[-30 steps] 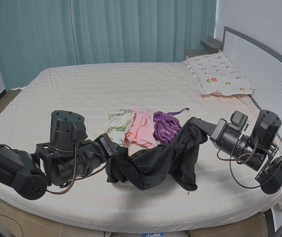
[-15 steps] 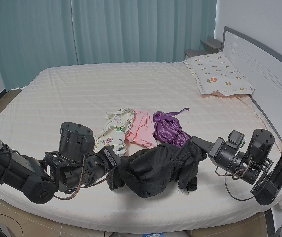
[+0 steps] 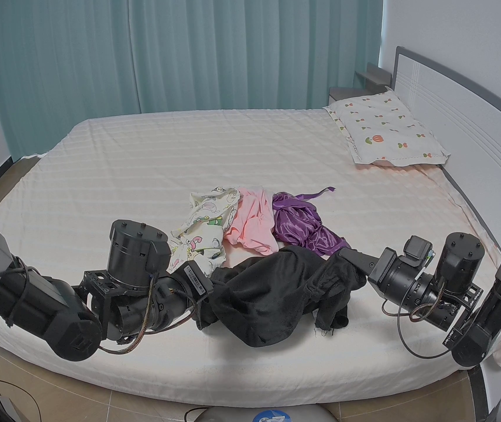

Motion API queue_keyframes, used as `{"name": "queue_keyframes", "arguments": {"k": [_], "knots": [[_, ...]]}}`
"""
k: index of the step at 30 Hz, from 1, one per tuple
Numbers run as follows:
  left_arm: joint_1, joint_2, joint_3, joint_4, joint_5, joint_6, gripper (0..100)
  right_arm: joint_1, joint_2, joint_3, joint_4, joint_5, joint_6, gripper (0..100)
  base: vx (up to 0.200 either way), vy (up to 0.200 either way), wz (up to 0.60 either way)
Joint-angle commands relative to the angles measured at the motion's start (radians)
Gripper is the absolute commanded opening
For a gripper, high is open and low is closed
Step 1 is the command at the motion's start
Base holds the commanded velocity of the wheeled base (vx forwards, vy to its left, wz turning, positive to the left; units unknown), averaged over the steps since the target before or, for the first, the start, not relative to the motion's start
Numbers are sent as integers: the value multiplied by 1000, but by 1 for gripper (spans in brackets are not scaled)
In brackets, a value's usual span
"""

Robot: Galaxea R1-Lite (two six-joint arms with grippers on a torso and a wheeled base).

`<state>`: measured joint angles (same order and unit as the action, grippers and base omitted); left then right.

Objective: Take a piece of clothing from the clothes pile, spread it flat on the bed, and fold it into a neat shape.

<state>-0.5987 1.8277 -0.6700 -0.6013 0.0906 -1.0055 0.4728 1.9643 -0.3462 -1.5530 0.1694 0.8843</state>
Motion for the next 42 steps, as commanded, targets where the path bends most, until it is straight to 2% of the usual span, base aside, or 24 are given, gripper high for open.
{"name": "queue_keyframes", "arguments": {"k": [1, 5, 11, 13, 19, 27, 35, 42], "knots": [[5, 10, -2, 0, 1, -1, 0, 0, 1, -4, -15, -1, -1, 0, 0, 200, 0], [40, 4, -10, 0, 6, -2, 0, 4, -10, -16, -15, 1, -4, 0, 0, 200, 0], [40, -14, -6, 1, 8, -2, 0, 12, -18, -36, -15, 1, -28, 0, 0, 200, 0], [43, -33, -3, 1, 9, -1, 0, 20, -36, -50, -15, 1, -76, 0, 0, 200, 0], [53, -71, -5, 8, 11, -1, 0, 84, -56, -89, -15, 2, -123, 0, 0, 200, 0], [76, -108, -6, 14, 9, -1, 0, 116, -59, -169, -13, 2, -149, 0, 0, 200, 0], [93, -183, -14, 77, 8, 1, 0, 144, -61, -246, 28, 6, -169, 0, 0, 200, 0], [106, -208, -19, 83, 6, 4, 0, 179, -105, -304, 63, 7, -217, 0, 0, 200, 0]]}}
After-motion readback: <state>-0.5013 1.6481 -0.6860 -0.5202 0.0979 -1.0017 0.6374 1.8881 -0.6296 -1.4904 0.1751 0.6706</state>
